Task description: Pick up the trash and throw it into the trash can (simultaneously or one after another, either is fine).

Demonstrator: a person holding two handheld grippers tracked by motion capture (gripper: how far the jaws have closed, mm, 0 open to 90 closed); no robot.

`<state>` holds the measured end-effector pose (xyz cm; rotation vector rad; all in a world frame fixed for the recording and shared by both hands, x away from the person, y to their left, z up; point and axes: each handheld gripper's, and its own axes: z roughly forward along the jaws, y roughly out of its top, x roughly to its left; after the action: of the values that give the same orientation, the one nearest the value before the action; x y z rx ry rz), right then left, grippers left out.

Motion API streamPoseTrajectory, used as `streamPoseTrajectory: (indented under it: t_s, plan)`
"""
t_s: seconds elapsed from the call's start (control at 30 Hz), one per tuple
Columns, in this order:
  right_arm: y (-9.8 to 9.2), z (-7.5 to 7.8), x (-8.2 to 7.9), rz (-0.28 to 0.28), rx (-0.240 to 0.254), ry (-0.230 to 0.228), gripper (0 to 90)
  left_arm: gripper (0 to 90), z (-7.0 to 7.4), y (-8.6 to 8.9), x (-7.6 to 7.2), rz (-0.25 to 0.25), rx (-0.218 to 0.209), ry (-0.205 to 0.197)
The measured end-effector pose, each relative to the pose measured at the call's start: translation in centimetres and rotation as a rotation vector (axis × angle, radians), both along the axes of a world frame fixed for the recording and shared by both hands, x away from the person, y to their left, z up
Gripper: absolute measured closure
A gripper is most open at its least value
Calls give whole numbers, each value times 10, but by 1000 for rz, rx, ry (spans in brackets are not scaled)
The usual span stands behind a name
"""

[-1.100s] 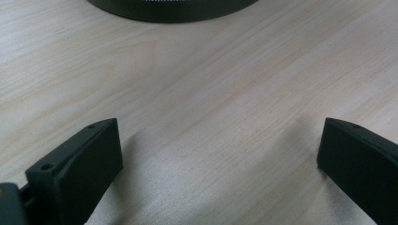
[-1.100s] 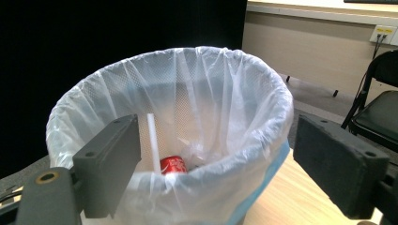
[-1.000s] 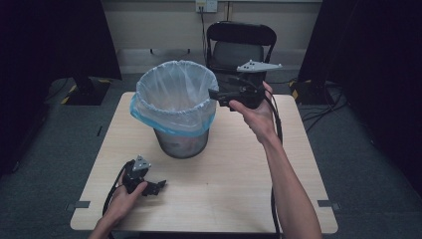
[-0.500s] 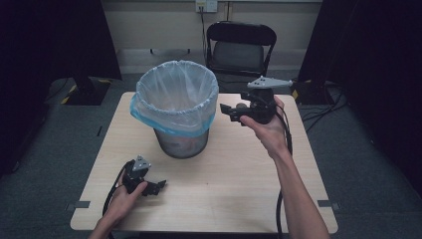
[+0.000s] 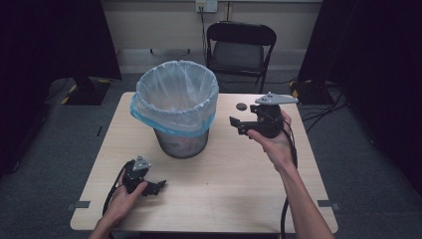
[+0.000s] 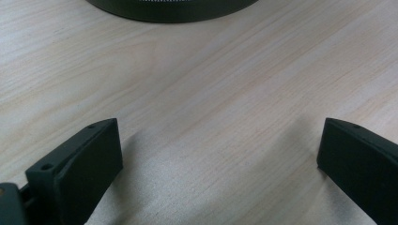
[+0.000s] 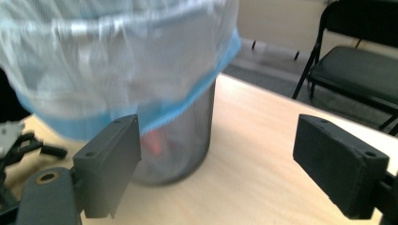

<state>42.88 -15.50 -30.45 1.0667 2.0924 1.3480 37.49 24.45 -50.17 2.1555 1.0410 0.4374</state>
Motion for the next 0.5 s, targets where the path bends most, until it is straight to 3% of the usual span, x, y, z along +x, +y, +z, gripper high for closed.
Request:
streamPoseTrajectory:
  t_s: [0.33, 0.5]
  plan:
    - [-16, -29, -13, -43, -17, 49, 151, 0, 0, 0, 0, 2, -2, -1]
    - [-30, -52, -22, -80, -9, 96, 151, 0, 0, 0, 0, 4, -6, -1]
